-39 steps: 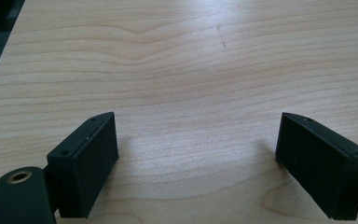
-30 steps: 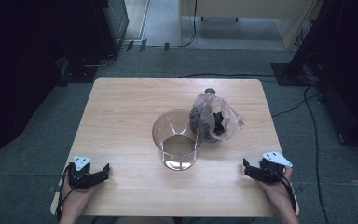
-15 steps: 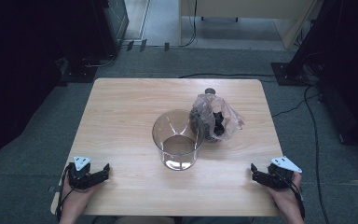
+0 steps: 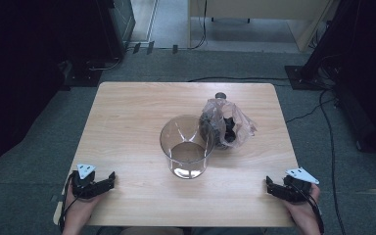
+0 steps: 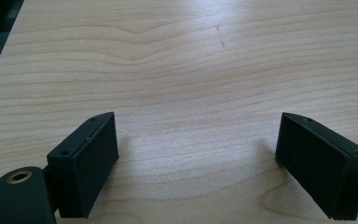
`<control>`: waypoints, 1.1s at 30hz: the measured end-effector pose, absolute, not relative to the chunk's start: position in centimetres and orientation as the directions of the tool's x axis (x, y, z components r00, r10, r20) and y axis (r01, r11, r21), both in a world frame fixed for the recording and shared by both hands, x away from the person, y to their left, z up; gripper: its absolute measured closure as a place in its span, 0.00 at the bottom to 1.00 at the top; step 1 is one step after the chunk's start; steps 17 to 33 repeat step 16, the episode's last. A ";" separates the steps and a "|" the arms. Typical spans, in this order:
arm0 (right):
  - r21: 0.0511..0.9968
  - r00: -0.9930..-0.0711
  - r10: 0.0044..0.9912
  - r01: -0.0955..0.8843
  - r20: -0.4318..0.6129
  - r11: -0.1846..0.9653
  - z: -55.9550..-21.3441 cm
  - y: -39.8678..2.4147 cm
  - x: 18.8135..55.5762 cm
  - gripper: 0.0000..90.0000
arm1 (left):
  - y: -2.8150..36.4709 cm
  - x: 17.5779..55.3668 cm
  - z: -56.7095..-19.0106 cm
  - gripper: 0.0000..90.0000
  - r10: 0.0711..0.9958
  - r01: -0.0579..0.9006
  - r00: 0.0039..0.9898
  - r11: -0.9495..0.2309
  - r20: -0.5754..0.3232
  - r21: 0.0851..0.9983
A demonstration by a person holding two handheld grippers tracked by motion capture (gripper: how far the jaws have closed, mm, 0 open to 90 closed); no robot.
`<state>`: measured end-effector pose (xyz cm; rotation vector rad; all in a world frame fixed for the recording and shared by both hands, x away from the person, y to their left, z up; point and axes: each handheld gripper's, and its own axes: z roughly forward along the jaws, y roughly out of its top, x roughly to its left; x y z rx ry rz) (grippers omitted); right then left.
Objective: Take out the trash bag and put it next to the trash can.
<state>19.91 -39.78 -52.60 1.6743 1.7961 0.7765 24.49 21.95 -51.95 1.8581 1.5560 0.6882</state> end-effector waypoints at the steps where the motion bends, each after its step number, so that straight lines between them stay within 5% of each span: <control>1: 0.736 -0.065 0.998 0.675 -0.005 0.048 -52.6 -39.8 19.9 0.10 | 21.9 24.5 -52.0 0.14 0.985 0.666 0.174 -0.121 0.005 0.736; 33: 0.731 -0.064 0.998 0.682 0.023 0.026 -52.7 -40.1 19.9 0.10 | 21.9 24.5 -52.0 0.14 0.983 0.666 0.181 -0.127 0.006 0.735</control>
